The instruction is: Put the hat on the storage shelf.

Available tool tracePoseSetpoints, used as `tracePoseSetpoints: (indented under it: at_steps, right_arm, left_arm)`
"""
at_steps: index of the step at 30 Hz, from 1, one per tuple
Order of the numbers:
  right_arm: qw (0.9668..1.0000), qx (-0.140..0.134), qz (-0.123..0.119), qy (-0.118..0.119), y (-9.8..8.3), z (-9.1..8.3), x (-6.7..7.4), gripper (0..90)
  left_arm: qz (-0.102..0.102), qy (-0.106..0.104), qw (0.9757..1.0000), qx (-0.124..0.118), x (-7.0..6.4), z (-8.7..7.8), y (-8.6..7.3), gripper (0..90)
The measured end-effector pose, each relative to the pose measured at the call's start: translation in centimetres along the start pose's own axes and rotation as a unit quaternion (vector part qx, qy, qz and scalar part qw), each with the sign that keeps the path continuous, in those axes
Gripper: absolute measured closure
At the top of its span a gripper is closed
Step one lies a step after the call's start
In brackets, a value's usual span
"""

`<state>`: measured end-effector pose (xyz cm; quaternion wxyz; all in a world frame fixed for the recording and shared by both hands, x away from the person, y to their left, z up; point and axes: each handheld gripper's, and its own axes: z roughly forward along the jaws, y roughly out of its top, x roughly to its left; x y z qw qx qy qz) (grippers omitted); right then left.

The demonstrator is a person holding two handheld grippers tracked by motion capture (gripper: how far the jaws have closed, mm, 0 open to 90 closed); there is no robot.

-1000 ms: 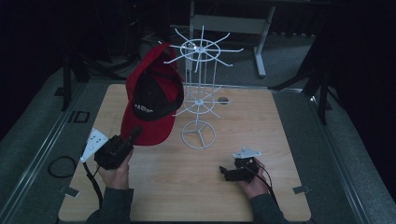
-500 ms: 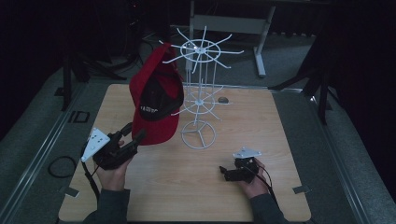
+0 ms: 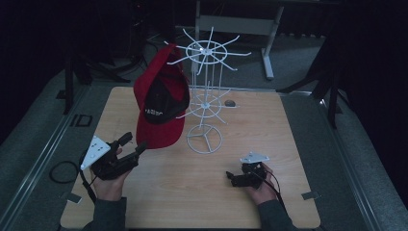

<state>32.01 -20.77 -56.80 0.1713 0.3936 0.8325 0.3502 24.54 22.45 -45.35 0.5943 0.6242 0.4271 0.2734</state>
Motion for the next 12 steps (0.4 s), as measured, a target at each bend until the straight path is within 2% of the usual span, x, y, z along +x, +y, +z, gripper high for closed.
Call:
tracePoseSetpoints:
  at_steps: [4, 12]
  right_arm:
    - [1.0000, 0.000, 0.000, 0.000, 0.00, -0.01, 0.00, 11.3]
    - [1.0000, 0.000, 0.000, 0.000, 0.00, -0.01, 0.00, 11.3]
  left_arm:
    - [-0.004, -0.002, 1.0000, 0.007, 0.13, 0.09, -0.38, 34.9]
    - [0.002, -0.007, 0.9998, 0.019, 0.06, 0.04, -1.02, 34.0]
